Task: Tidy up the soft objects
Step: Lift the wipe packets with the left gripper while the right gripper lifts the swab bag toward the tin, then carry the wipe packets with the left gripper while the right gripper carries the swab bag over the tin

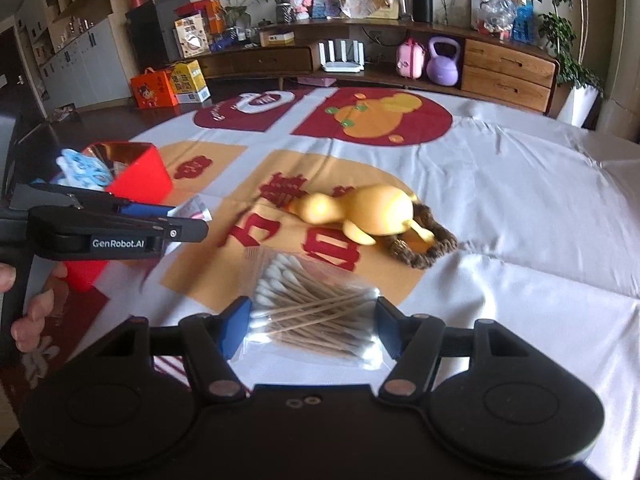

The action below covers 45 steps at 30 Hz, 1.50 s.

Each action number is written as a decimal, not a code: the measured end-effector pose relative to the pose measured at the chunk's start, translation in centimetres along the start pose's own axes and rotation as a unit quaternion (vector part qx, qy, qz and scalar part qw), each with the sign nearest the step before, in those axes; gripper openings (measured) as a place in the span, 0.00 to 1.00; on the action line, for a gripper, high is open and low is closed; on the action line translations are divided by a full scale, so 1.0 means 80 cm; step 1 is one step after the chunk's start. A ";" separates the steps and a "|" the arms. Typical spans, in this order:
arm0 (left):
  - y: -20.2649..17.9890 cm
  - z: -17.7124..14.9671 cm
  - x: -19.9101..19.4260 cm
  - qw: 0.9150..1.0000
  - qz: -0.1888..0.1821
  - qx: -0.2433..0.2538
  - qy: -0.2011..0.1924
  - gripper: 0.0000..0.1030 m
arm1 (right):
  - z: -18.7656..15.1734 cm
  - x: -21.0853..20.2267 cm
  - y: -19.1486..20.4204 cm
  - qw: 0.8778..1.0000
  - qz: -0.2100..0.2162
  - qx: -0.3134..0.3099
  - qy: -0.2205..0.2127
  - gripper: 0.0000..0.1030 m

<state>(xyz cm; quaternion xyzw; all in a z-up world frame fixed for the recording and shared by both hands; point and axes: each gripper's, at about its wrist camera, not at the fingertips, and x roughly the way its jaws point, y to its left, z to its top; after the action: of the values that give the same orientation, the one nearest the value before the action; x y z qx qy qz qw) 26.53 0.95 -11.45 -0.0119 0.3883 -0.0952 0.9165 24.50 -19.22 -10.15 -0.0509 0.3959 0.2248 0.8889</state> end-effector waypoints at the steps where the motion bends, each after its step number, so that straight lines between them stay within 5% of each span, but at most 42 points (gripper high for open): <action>1: 0.001 0.000 -0.006 1.000 0.000 -0.003 -0.001 0.36 | 0.002 -0.004 0.004 1.000 0.002 -0.002 -0.001 0.63; 25: 0.072 0.010 -0.185 0.996 0.034 -0.047 -0.067 0.36 | 0.055 -0.079 0.155 0.994 0.052 -0.086 -0.049 0.63; 45: 0.195 0.005 -0.231 0.987 0.101 -0.092 -0.078 0.36 | 0.086 -0.022 0.266 0.985 0.078 -0.151 -0.036 0.63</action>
<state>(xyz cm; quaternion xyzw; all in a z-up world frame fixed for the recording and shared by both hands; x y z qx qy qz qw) 16.78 19.61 0.44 -0.0644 0.3215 0.0357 0.9440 18.79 1.01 -2.33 -0.1451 0.3279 0.3519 0.8646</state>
